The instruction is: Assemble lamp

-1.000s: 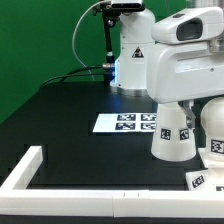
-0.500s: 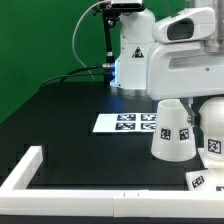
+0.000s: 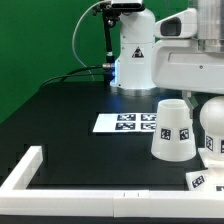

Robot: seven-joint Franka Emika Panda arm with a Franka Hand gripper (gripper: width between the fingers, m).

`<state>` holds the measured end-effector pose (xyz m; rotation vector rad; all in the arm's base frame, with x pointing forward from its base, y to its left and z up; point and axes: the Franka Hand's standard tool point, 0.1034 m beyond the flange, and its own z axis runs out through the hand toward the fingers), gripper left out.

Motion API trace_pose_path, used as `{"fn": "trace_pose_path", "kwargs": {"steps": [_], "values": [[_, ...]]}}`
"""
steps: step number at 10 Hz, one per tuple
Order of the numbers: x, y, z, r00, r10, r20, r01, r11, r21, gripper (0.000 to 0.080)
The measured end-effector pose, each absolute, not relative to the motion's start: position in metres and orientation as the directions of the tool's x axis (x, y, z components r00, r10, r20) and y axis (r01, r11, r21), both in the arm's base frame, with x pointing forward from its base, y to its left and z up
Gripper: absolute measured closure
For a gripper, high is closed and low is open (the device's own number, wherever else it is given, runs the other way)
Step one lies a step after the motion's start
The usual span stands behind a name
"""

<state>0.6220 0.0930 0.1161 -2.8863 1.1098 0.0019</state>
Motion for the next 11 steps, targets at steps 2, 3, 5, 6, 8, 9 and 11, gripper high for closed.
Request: {"fn": "trace_pose_path", "kwargs": {"steps": [2,3,5,6,8,9,11], "values": [[0.622,0.0963,0.1156,0.513,-0.857,-0.05,-0.858,-0.51,-0.064,0.0223],[0.6232,0.0986,0.1144,0.397,-0.915,-0.073,-0.916,-0.391,-0.089,0.0223],[0.6212,0.0998,0.1145,0.314,-0.944,-0.098,-0.948,-0.306,-0.092,0.0223],[0.6202,0.1005,0.1151,0.24,-0.964,-0.114,-0.969,-0.231,-0.085,0.0223],[0.6195,0.1018,0.1156,0.211,-0.969,-0.125,-0.976,-0.202,-0.081,0.0222],[0.6193,0.1019,0.115,0.216,-0.968,-0.125,-0.975,-0.207,-0.08,0.0222],[0.6195,0.1022,0.1156,0.228,-0.966,-0.125,-0.972,-0.219,-0.083,0.012]]}}
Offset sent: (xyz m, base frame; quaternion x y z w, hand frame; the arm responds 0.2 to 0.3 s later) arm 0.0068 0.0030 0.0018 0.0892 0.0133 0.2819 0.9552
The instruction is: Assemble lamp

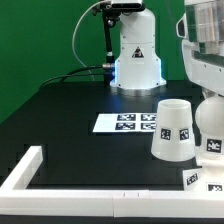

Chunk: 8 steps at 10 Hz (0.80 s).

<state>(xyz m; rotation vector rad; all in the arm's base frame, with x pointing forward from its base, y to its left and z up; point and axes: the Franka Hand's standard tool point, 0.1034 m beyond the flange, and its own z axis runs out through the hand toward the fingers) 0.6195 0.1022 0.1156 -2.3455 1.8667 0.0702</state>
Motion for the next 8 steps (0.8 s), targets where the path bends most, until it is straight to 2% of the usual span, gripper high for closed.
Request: {"fn": "trace_pose_path", "kwargs": {"steps": [2,4,8], "values": [[0.623,0.102,0.132,0.268,-0.954,-0.132,-0.961,-0.255,-0.112,0.0104],[0.627,0.105,0.162,0.292,-0.946,-0.14,-0.951,-0.271,-0.15,0.0101],[0.626,0.105,0.157,0.296,-0.945,-0.14,-0.95,-0.276,-0.147,0.0101]]}}
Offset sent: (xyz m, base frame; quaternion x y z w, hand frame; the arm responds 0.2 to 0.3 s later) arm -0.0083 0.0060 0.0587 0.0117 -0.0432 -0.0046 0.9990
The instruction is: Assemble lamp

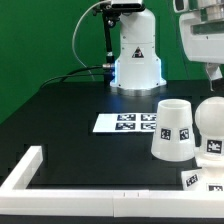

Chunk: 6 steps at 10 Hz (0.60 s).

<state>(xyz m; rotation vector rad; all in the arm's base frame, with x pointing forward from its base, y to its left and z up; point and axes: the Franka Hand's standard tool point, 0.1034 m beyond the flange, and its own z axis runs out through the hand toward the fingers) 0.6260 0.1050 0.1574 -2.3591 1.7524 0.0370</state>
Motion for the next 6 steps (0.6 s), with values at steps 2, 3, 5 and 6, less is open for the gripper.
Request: {"fn": "trace_pose_path", "kwargs": {"steps": [2,3,5,6], "values": [[0.617,0.109,0.165,0.38,-0.917,-0.125,-0.92,-0.36,-0.155,0.0101],[0.6,0.109,0.171,0.485,-0.869,-0.103,-0.87,-0.467,-0.158,0.0101],[0.578,0.114,0.177,0.626,-0.777,-0.07,-0.777,-0.613,-0.143,0.0101],[0.576,0.118,0.177,0.641,-0.765,-0.065,-0.765,-0.629,-0.137,0.0101]]}}
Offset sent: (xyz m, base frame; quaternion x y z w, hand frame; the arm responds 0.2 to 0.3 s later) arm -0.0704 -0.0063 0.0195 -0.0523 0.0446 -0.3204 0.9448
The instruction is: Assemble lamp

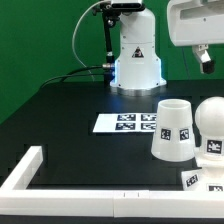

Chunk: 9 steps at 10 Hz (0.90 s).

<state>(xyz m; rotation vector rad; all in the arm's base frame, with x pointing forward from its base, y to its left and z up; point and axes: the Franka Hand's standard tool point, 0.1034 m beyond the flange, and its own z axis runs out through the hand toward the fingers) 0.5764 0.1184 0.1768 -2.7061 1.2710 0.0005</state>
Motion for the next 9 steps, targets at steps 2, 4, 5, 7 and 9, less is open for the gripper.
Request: {"fn": "trace_pose_path", "kwargs": {"steps": [2,4,5,7,9], "values": [[0.577,0.118,0.177,0.636,-0.769,-0.068,-0.769,-0.624,-0.138,0.0101],[0.576,0.118,0.176,0.636,-0.768,-0.068,-0.769,-0.625,-0.138,0.0101],[0.575,0.117,0.175,0.649,-0.759,-0.061,-0.758,-0.637,-0.141,0.0101],[0.54,0.106,0.154,0.695,-0.719,-0.023,-0.714,-0.685,-0.147,0.0101],[0.513,0.108,0.127,0.723,-0.691,-0.024,-0.69,-0.718,-0.096,0.0101]]}}
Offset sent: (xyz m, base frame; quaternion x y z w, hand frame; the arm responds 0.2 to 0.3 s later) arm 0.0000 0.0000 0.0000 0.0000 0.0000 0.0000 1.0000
